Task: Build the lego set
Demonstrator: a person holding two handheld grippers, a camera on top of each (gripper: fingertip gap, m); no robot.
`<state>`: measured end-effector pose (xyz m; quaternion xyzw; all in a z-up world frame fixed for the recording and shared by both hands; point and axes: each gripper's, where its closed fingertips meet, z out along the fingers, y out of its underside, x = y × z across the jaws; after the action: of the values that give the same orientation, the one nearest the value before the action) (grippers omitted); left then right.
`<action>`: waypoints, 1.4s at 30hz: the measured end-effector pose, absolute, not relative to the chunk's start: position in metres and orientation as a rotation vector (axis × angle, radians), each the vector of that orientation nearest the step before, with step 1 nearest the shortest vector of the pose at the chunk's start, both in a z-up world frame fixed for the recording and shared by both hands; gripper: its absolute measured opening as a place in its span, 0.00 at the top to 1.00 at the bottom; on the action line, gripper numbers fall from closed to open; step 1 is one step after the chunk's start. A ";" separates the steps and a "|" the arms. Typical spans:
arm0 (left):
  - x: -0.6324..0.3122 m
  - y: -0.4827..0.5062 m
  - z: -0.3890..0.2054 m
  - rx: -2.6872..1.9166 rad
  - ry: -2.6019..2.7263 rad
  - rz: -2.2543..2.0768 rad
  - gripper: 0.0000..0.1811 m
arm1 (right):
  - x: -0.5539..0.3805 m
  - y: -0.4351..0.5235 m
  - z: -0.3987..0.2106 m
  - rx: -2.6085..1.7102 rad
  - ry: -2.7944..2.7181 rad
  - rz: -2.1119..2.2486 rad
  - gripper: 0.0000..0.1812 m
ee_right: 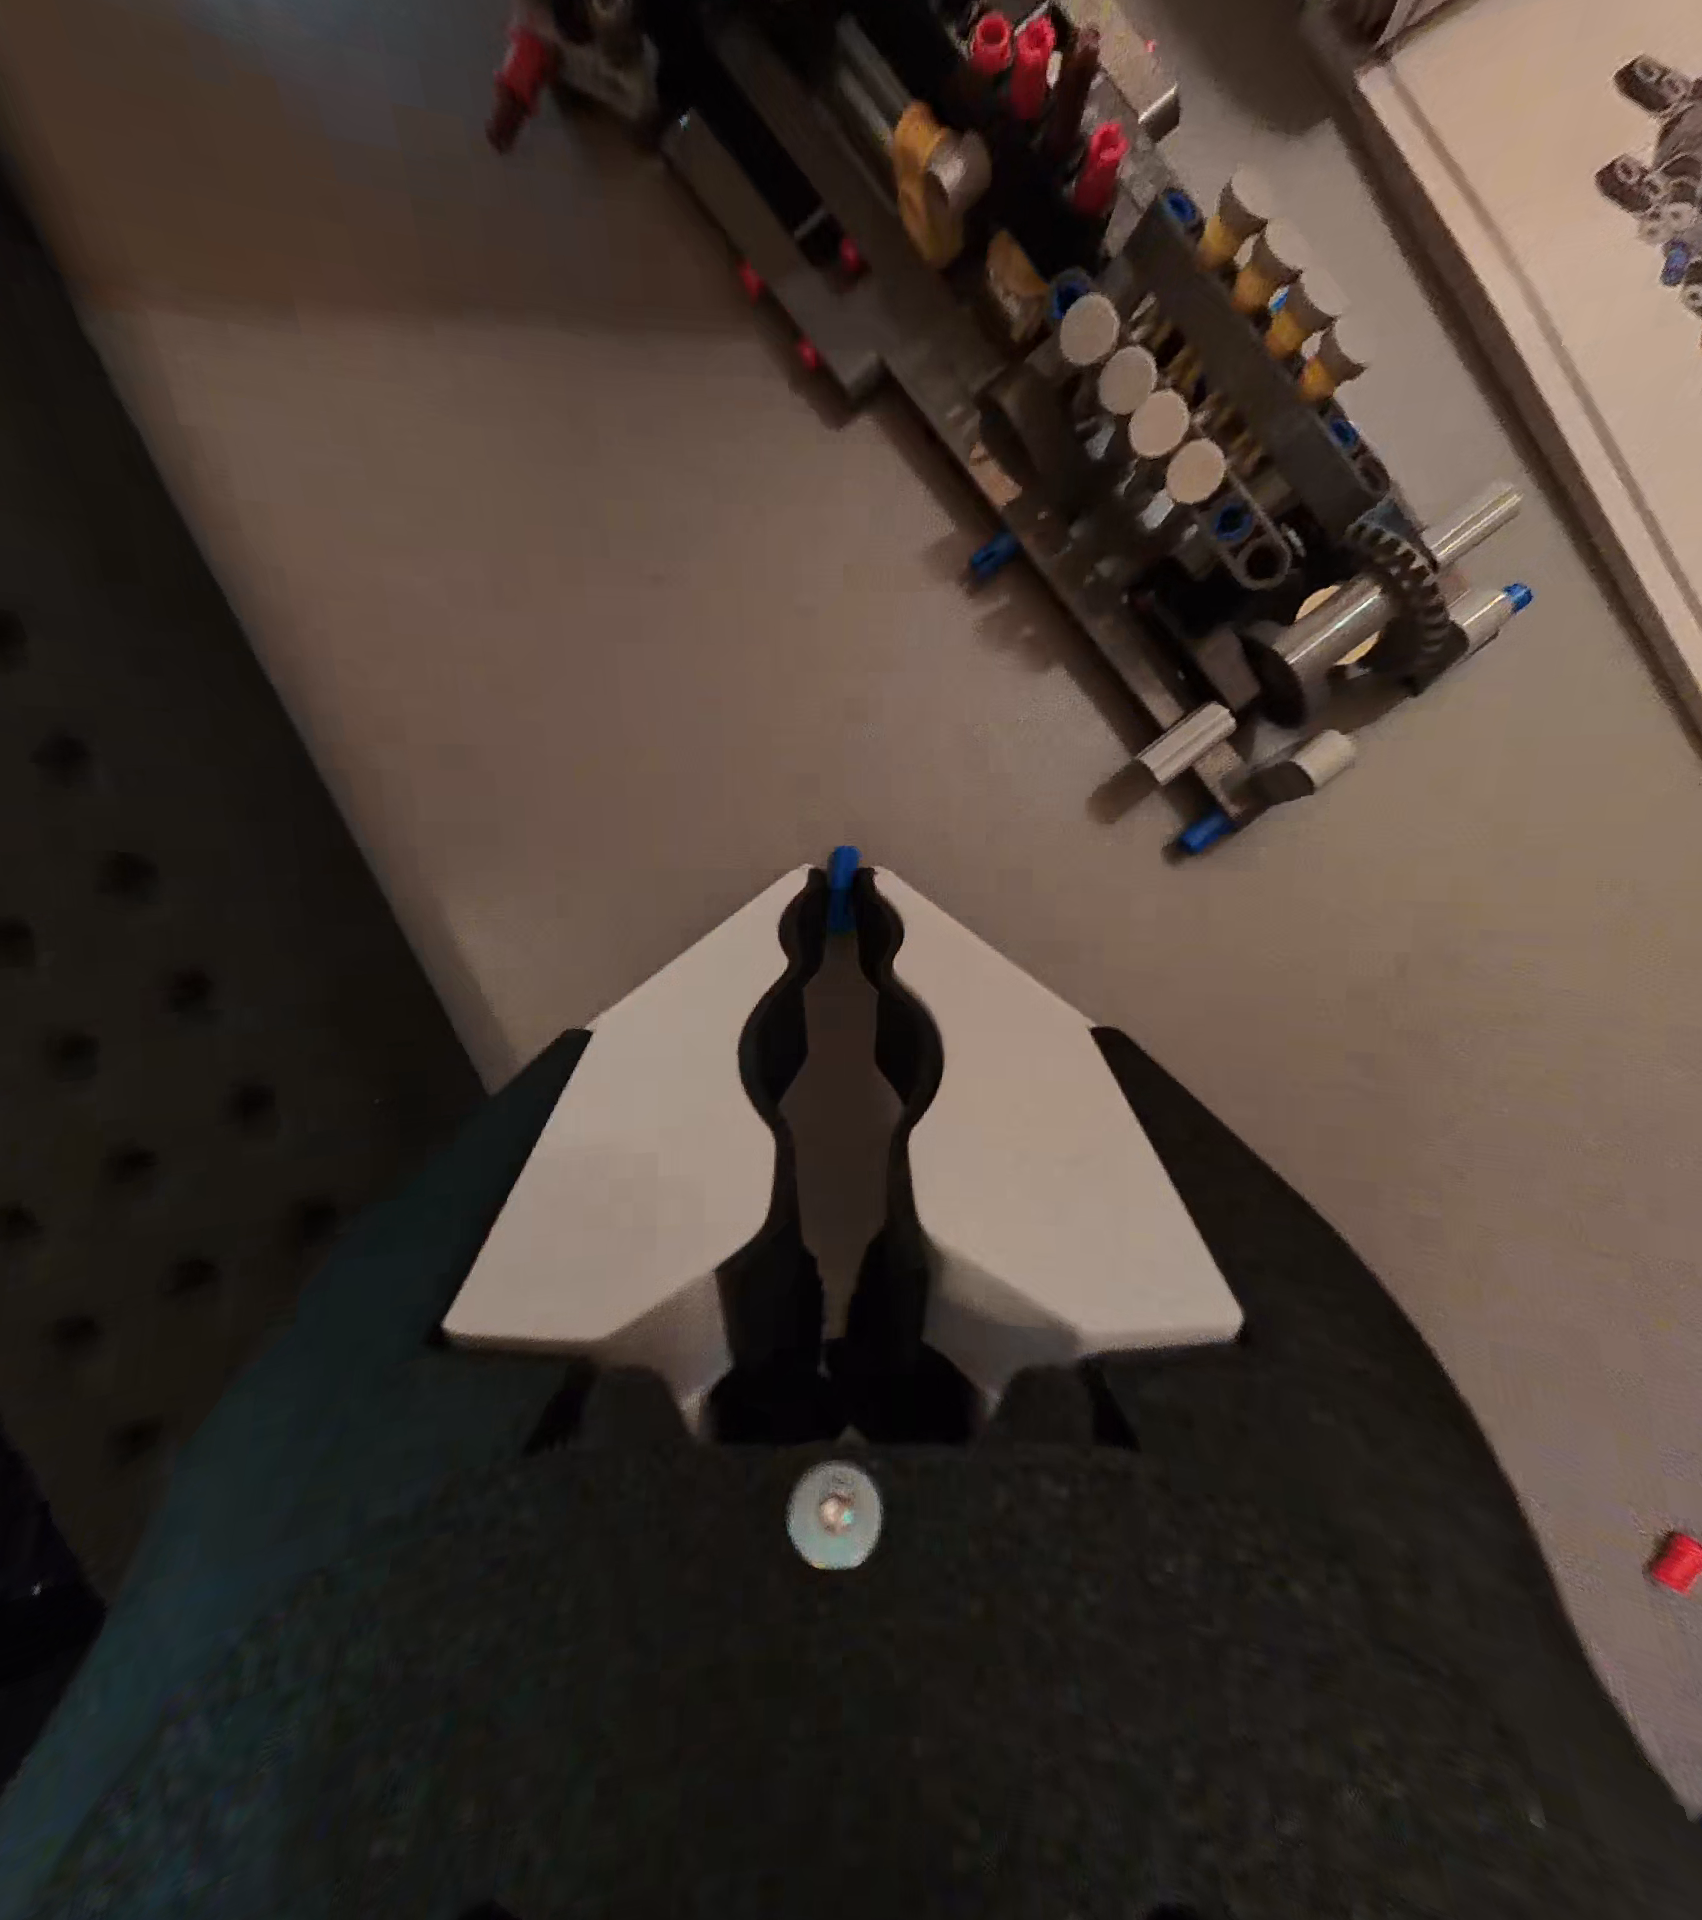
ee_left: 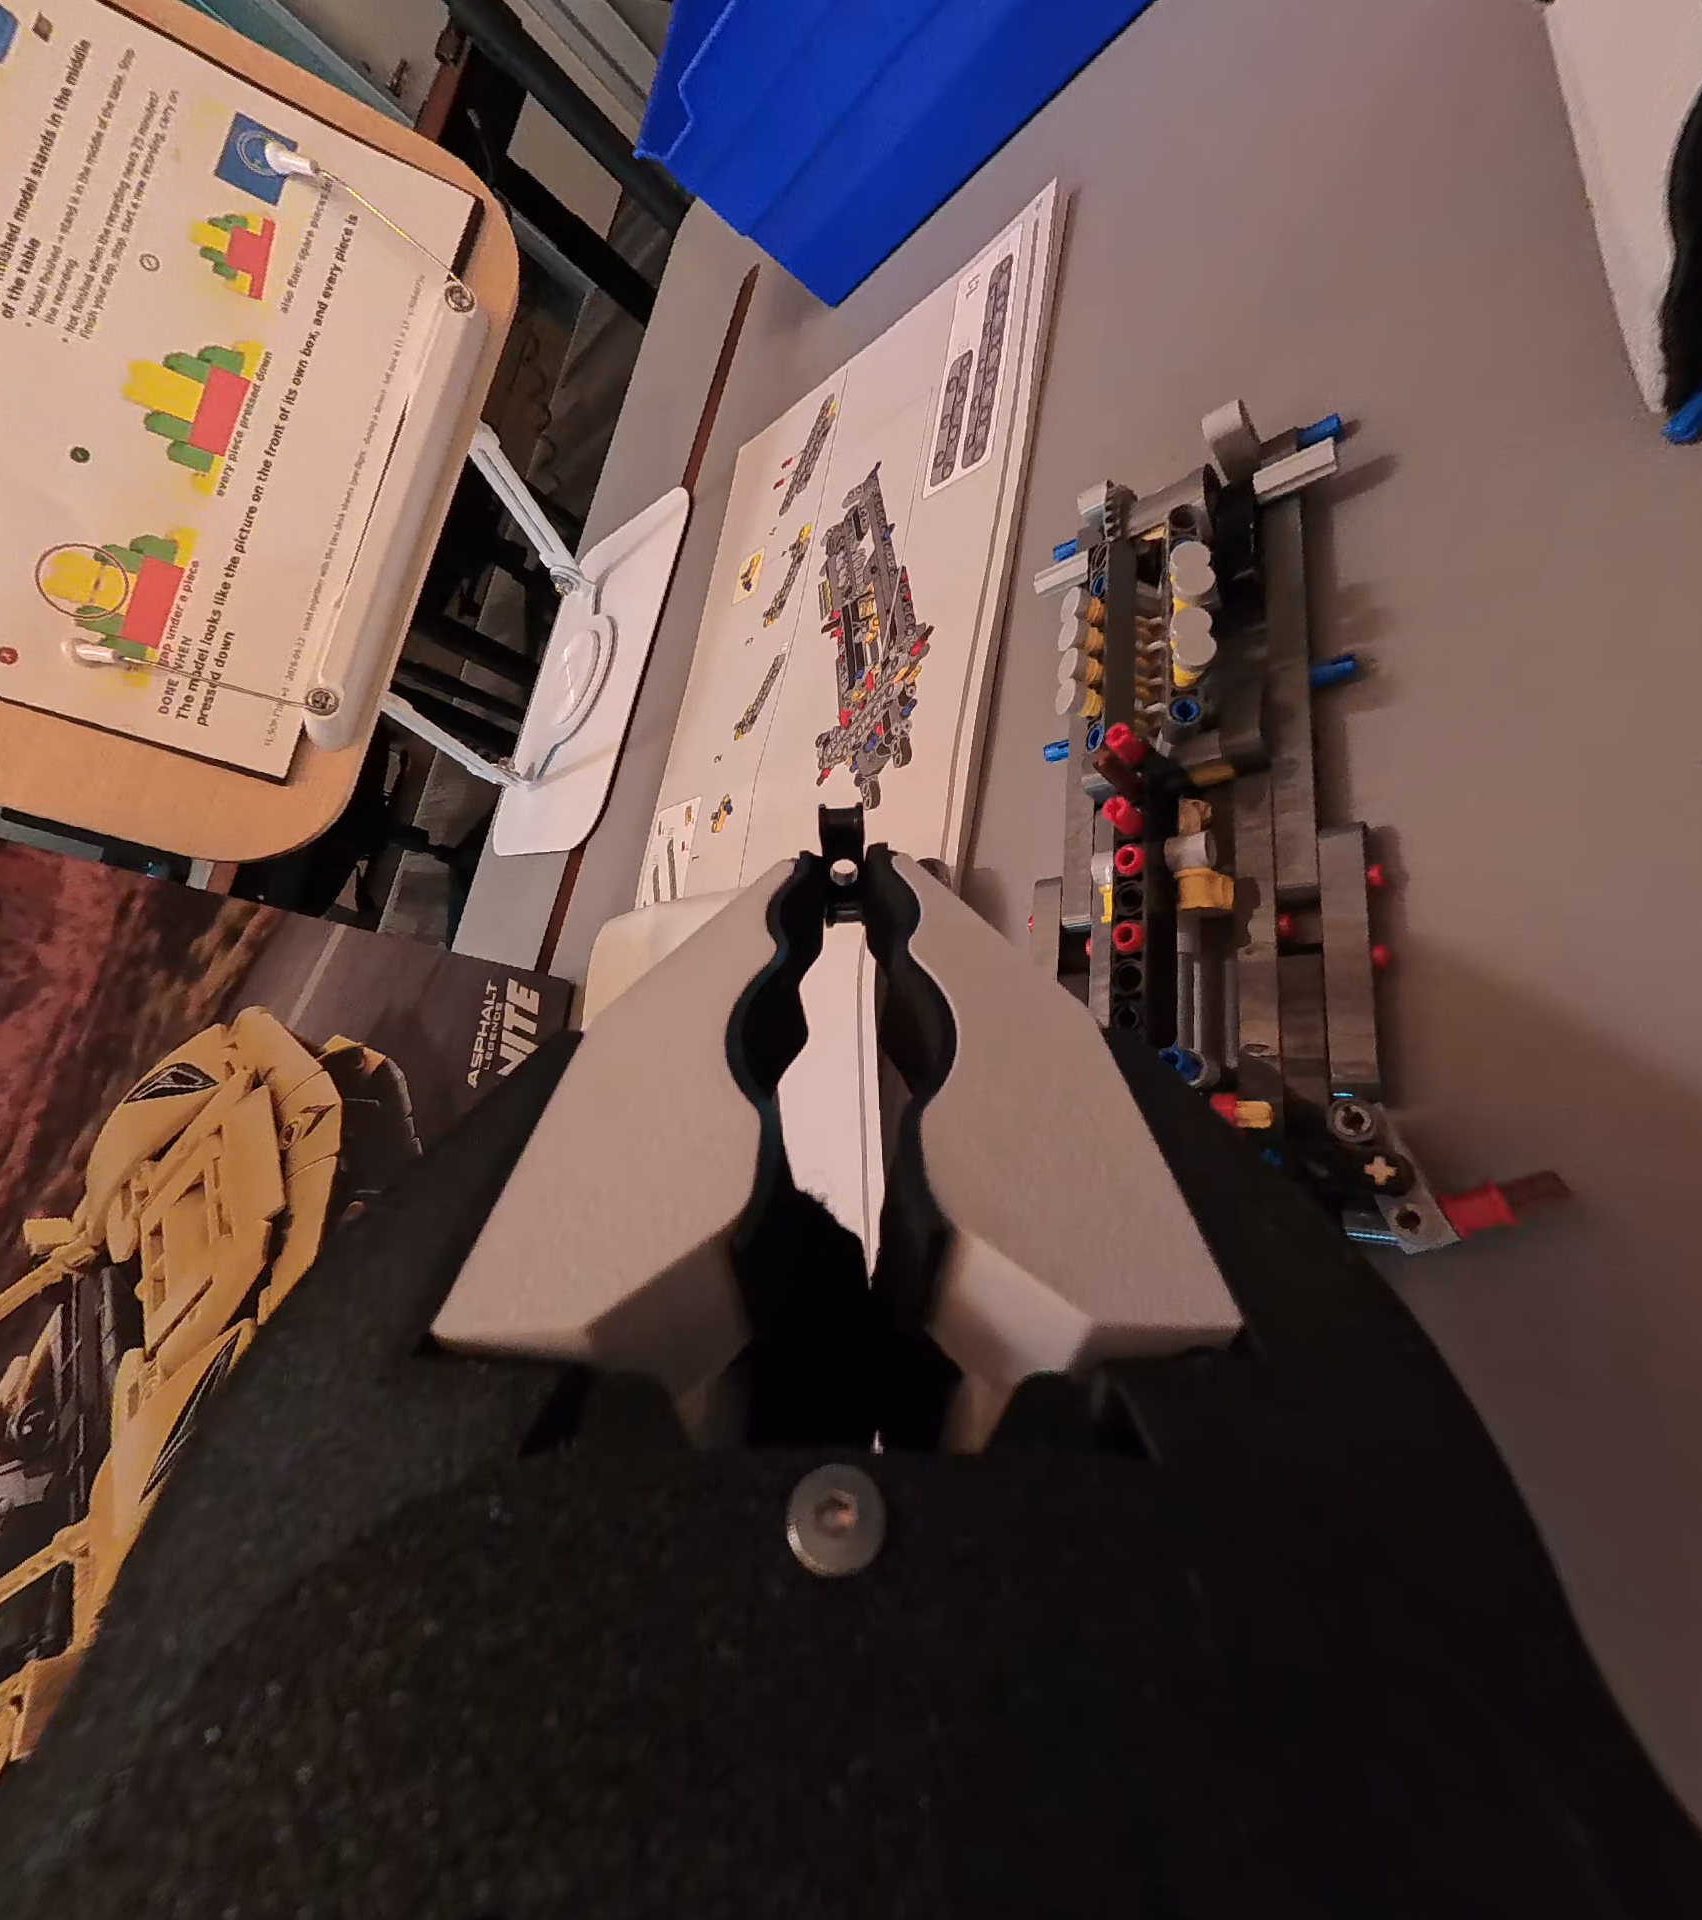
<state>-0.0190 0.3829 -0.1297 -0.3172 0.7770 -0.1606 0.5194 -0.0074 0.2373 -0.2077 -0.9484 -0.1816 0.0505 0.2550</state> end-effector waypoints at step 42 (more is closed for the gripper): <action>-0.020 0.365 -0.129 -0.715 1.883 -0.465 0.97 | 0.016 0.242 -0.206 -2.332 -0.317 0.097 0.98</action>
<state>-0.0198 0.3651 -0.1293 -0.2971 0.7826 -0.1931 0.5119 0.0157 0.2417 -0.2060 -0.9145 -0.1242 0.0381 0.3832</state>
